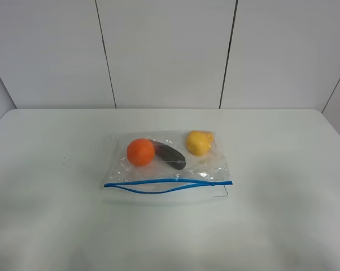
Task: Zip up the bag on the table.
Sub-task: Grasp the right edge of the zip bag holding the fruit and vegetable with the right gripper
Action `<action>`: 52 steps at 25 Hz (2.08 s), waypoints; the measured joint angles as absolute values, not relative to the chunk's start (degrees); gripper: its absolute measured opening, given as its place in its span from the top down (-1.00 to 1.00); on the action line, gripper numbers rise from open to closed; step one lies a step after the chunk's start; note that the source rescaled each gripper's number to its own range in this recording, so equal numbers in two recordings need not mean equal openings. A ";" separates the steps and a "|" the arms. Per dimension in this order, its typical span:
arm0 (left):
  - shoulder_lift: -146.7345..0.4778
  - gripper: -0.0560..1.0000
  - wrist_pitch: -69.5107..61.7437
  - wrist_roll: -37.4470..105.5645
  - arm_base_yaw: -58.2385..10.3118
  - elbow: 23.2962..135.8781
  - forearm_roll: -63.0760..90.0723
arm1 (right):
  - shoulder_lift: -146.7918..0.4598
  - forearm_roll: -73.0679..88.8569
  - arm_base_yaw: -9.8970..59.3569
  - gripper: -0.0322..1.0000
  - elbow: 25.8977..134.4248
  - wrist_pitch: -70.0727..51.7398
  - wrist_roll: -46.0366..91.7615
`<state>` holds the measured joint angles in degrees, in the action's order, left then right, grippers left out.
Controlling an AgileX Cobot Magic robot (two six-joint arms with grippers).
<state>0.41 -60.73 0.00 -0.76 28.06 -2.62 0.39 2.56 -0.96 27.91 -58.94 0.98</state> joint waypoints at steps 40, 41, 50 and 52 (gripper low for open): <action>0.41 -1.00 -60.73 0.00 -0.76 28.06 -2.62 | -73.02 21.69 -0.96 -1.00 51.30 -47.93 16.37; 0.41 -1.00 -60.73 0.00 -0.76 28.06 -2.62 | -77.53 26.45 -1.24 -1.00 52.22 -47.84 20.38; 0.41 -1.00 -60.73 0.00 -0.76 28.06 -2.62 | -106.67 61.62 -9.81 -1.00 55.35 -59.63 58.20; 0.41 -1.00 -60.73 0.00 -0.76 28.06 -2.62 | -112.00 64.81 -11.25 -1.00 56.06 -63.13 63.29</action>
